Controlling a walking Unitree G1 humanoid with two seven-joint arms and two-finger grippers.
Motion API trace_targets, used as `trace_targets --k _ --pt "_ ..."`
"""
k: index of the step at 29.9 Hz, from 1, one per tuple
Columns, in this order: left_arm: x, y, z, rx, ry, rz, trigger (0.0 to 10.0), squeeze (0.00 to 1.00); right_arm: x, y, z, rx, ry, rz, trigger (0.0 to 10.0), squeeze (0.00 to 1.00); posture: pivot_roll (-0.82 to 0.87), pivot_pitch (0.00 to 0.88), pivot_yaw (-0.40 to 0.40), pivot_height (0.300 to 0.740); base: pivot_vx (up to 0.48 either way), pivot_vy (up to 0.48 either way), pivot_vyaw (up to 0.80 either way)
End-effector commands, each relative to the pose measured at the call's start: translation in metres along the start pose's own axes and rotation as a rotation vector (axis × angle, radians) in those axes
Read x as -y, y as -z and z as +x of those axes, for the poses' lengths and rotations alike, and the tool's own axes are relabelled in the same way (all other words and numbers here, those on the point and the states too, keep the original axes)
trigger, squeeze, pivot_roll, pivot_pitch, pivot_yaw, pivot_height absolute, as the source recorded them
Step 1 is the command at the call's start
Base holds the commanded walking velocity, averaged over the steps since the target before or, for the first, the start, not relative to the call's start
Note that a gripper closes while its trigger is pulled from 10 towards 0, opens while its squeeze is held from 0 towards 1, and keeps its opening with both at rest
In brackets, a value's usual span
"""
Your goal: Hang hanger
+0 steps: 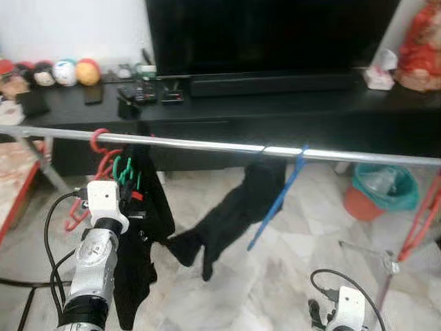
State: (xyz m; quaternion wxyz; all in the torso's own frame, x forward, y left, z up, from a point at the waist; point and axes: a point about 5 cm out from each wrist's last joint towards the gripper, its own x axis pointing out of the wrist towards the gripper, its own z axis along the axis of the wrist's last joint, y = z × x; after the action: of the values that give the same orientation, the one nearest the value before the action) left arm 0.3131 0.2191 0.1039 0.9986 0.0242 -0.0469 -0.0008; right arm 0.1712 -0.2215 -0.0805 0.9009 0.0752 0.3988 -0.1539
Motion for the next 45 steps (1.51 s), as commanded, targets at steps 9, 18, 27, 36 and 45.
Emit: trace_targets --k 9,18,27,36,45 --pt "-0.003 -0.022 0.003 0.070 -0.009 -0.006 10.0 0.00 -0.002 0.009 -0.003 -0.022 0.003 0.014 10.0 0.00 -0.07 0.000 0.012 0.740 0.000 0.087 -0.67" --pt "-0.002 -0.027 -0.001 0.067 0.015 0.000 10.0 0.00 -0.006 0.012 -0.003 -0.022 -0.005 0.013 10.0 0.00 -0.06 0.000 0.022 0.740 0.000 0.288 0.00" --pt "0.007 -0.032 -0.003 0.078 0.086 0.004 10.0 0.00 -0.011 0.017 -0.005 -0.034 -0.016 0.009 10.0 0.00 -0.05 0.000 0.027 0.740 0.000 0.062 -0.55" --pt "0.016 -0.034 -0.003 0.078 0.130 0.012 10.0 0.00 -0.015 0.016 -0.005 -0.016 -0.027 0.012 10.0 0.00 -0.04 0.000 0.030 0.740 0.000 0.000 -0.52" --pt "0.027 -0.029 -0.006 0.006 0.249 0.024 10.0 0.00 -0.019 0.018 -0.005 -0.026 -0.031 0.006 10.0 0.00 -0.03 0.000 0.039 0.740 0.000 0.000 0.00"
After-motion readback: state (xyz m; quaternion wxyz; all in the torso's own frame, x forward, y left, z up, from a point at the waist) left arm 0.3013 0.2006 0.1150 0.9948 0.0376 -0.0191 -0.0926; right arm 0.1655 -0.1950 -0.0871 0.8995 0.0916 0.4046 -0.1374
